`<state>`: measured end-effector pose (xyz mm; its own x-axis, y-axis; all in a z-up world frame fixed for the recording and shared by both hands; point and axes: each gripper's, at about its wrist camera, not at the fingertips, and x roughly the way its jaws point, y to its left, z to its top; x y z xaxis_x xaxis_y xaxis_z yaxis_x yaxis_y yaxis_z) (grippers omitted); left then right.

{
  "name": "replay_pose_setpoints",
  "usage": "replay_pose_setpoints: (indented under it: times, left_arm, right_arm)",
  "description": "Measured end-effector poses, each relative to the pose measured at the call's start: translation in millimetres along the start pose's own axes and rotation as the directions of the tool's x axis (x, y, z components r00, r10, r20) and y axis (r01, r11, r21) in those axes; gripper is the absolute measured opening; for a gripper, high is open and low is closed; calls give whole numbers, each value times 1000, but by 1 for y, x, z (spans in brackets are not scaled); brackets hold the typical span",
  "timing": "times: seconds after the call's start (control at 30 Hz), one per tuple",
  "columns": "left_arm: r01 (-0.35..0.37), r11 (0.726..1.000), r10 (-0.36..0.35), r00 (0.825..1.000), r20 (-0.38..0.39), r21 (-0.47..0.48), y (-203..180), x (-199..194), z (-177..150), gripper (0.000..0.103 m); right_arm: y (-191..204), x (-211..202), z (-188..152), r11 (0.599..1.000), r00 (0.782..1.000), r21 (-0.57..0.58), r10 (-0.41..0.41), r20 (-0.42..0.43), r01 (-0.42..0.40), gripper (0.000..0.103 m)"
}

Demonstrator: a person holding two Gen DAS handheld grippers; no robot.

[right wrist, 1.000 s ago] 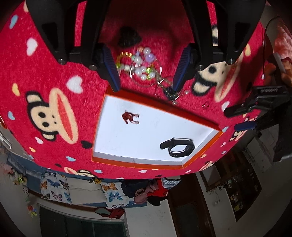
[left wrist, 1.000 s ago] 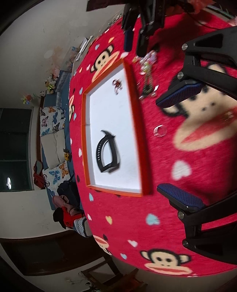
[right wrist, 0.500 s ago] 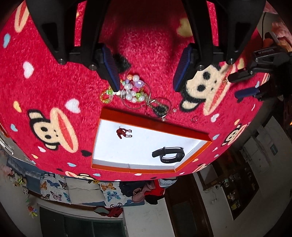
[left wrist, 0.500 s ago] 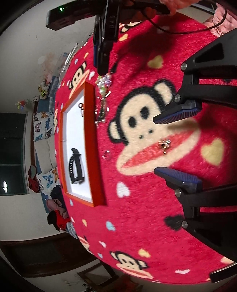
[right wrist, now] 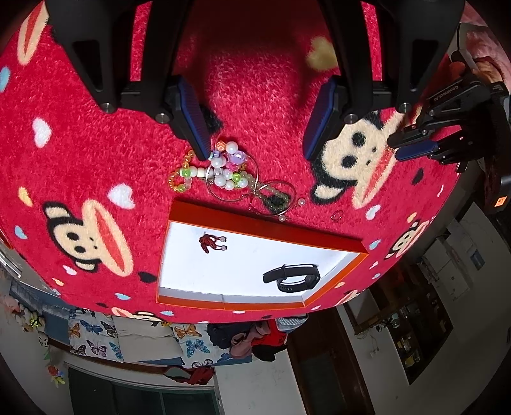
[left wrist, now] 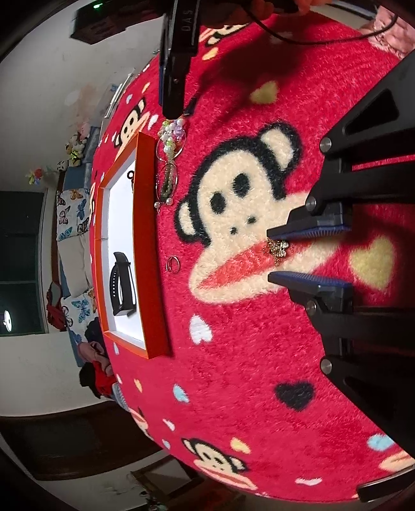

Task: Organize jewelry
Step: 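Move the left tool to the small gold brooch and grasp it, then hold the brooch in the left tool while the right tool grasps the beaded bracelet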

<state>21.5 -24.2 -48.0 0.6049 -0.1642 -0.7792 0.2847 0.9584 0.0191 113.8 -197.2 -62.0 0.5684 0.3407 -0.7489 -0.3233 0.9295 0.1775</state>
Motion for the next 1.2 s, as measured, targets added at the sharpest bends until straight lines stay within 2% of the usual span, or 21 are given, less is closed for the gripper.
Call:
replay_pose_setpoints:
  times: [0.2, 0.37, 0.77, 1.0, 1.2]
  left_arm:
    - [-25, 999, 24, 999, 30, 42, -6, -2, -4, 12]
    - [-24, 999, 23, 999, 45, 42, -6, -4, -6, 12]
    - [55, 997, -51, 995, 82, -54, 13, -27, -2, 11]
    - [72, 994, -61, 988, 140, -80, 22, -49, 12, 11]
    - [84, 992, -67, 982, 176, -92, 27, -61, 23, 11]
  right_arm:
    - [3, 1, 0, 1000, 1000, -6, -1, -2, 1, 60]
    - [2, 2, -1, 1000, 1000, 2, -2, -3, 2, 60]
    - [-7, -1, 0, 1000, 1000, 23, -18, 4, 18, 60]
    - [-14, -2, 2, 999, 999, 23, -36, 7, 36, 59]
    - [-15, 8, 8, 999, 999, -12, -45, -22, 45, 55]
